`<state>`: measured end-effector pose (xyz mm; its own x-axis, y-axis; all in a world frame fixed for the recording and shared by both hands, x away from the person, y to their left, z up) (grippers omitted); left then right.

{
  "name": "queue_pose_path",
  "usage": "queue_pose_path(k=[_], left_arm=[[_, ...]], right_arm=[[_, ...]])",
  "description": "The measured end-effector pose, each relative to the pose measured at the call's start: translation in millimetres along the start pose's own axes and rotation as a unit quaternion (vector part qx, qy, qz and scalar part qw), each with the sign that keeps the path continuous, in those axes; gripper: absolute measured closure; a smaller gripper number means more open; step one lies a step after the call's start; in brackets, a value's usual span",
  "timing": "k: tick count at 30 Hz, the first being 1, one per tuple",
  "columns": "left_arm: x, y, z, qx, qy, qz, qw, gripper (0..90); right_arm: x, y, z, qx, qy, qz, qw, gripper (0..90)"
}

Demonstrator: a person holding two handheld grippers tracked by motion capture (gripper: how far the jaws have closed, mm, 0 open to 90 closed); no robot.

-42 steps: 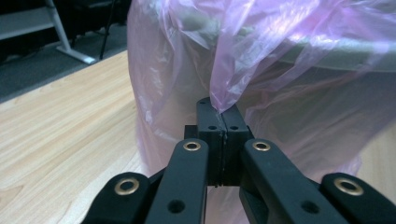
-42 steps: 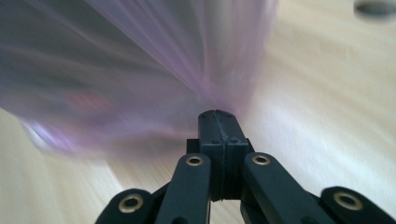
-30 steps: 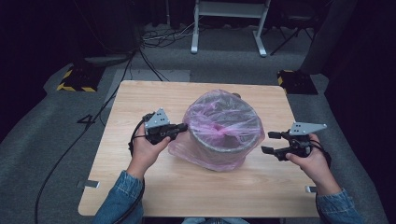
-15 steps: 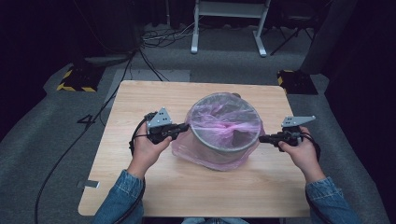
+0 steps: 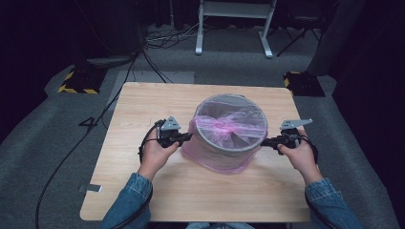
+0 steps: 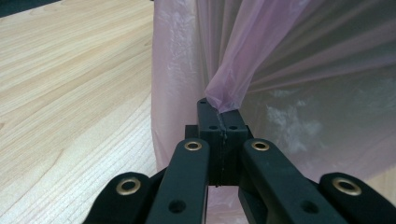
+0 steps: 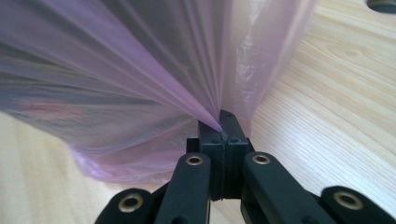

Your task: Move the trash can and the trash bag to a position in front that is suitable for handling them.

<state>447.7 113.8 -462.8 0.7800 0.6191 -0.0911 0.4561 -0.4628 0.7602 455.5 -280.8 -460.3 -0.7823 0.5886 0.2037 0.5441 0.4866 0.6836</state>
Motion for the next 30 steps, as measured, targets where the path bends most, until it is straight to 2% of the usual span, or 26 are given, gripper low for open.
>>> queue_pose_path(k=[3,6,10,13,15,16,17,18,20,21,22,23,25,26,27,29,30], left_arm=[[2.2,4.7,3.4,0.003,0.001,-0.006,1.0000,90.0],[-2.8,6.3,8.1,0.012,-0.005,0.006,0.9999,90.0],[-17.6,2.8,5.3,0.026,-0.023,0.037,0.9987,90.0],[-33.1,-4.8,-2.2,0.028,-0.050,0.055,0.9969,90.0],[-39.7,-9.4,-9.4,0.025,-0.045,0.065,0.9965,90.0],[-41.2,-10.0,-13.7,0.019,-0.042,0.064,0.9969,90.0],[-40.9,-9.1,-18.3,0.008,-0.039,0.065,0.9971,90.0],[-39.8,-6.7,-22.7,-0.008,-0.036,0.061,0.9974,90.0],[-37.4,0.7,-29.5,-0.041,-0.041,0.048,0.9972,90.0],[-36.7,4.1,-30.4,-0.051,-0.036,0.042,0.9972,90.0],[-36.0,6.6,-29.4,-0.050,-0.031,0.042,0.9974,90.0],[-35.7,8.0,-26.3,-0.046,-0.031,0.039,0.9977,90.0],[-35.5,6.3,-15.2,-0.016,-0.040,0.034,0.9985,90.0],[-36.2,2.9,-6.0,0.013,-0.043,0.036,0.9983,90.0],[-36.9,0.6,-0.9,0.028,-0.044,0.039,0.9979,90.0],[-40.4,-4.2,9.9,0.047,-0.065,0.040,0.9960,90.0],[-40.7,-5.1,11.3,0.052,-0.062,0.042,0.9959,90.0]], right_arm=[[-9.4,-2.6,4.6,0.011,-0.010,0.011,0.9998,90.0],[-10.7,-4.7,12.9,0.026,-0.002,0.014,0.9996,90.0],[6.7,-8.7,16.2,0.058,0.010,-0.011,0.9982,90.0],[21.7,-17.5,10.6,0.078,0.020,-0.027,0.9964,90.0],[31.7,-25.1,3.2,0.097,0.026,-0.035,0.9943,90.0],[35.0,-27.9,-2.2,0.101,0.018,-0.041,0.9938,90.0],[37.4,-29.2,-8.7,0.092,0.012,-0.045,0.9947,90.0],[38.6,-28.5,-16.0,0.068,0.011,-0.042,0.9967,90.0],[38.4,-20.6,-33.2,-0.007,0.016,-0.031,0.9994,90.0],[37.8,-17.6,-37.1,-0.029,0.017,-0.027,0.9991,90.0],[36.1,-14.6,-39.4,-0.047,0.011,-0.023,0.9986,90.0],[33.6,-13.0,-38.1,-0.051,0.000,-0.022,0.9985,90.0],[28.0,-13.9,-25.9,-0.027,0.001,-0.014,0.9995,90.0],[25.4,-16.1,-16.9,-0.005,-0.004,-0.012,0.9999,90.0],[22.7,-20.5,-4.6,0.035,-0.011,-0.011,0.9992,90.0],[21.8,-27.4,11.2,0.080,-0.012,-0.014,0.9966,90.0],[23.1,-33.0,20.6,0.113,-0.007,-0.013,0.9935,90.0]])
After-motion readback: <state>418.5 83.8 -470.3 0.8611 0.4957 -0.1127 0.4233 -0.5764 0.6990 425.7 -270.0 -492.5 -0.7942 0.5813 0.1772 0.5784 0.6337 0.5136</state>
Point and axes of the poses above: each handheld gripper's, and its own axes: z roughly forward along the jaws, y roughly out of its top, x roughly to its left, the point moved 3 cm from there along z, roughly forward along the jaws, and after that the axes turned 7 degrees about x, right-handed, at the moved point
